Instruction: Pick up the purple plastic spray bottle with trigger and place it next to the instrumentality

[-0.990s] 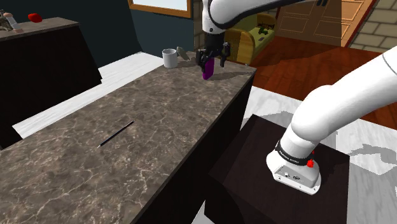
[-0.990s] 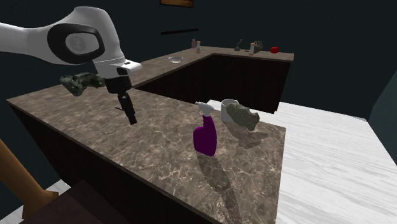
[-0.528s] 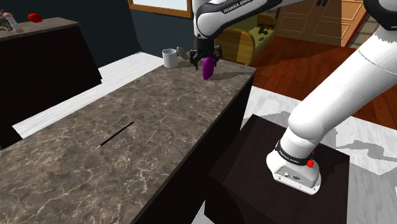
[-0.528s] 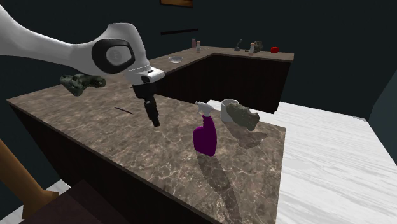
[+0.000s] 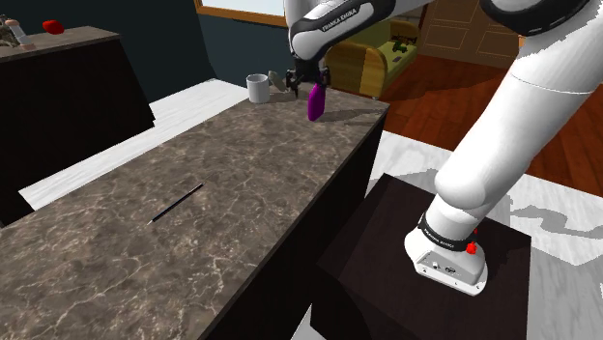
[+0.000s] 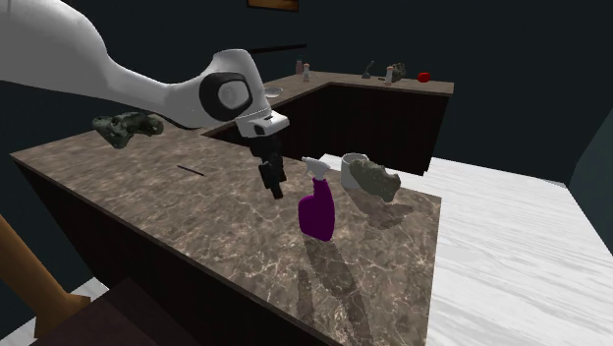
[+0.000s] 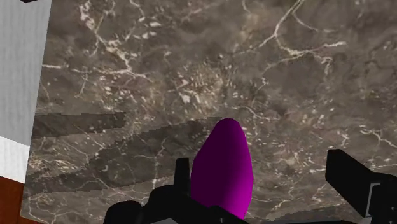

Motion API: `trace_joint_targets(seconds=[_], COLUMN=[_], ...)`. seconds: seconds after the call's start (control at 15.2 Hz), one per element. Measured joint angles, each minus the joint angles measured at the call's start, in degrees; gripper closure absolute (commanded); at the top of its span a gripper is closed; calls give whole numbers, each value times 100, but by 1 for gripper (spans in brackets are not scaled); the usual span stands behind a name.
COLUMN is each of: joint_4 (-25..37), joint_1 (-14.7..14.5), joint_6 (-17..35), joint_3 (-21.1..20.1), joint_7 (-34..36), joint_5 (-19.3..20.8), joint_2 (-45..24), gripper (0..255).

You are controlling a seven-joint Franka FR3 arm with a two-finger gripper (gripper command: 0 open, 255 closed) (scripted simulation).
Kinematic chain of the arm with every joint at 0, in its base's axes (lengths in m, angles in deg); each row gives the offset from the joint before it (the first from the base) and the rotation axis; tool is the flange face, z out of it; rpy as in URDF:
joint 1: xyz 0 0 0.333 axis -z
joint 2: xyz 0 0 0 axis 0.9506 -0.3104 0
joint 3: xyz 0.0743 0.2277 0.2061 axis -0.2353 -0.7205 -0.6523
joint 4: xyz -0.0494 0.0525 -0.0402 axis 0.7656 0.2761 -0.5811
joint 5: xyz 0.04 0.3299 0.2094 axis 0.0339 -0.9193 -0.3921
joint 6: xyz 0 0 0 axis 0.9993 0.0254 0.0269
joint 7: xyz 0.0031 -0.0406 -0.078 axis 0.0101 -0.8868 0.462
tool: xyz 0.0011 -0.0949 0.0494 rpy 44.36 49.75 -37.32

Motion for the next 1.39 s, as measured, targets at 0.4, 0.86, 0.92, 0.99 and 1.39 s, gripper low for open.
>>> trace_joint_targets(seconds=[0.4, 0.86, 0.92, 0.99, 1.39], joint_4=[326, 215, 214, 213, 216], joint_1=[116, 158, 159, 159, 157], joint_6=[221, 518, 521, 523, 525], joint_3=[128, 180, 180, 181, 179], joint_7=[586, 659, 660, 660, 661], joint_5=[359, 468, 469, 470, 469], joint_2=[-536, -720, -721, -722, -721], gripper=[0, 0, 0, 0, 255])
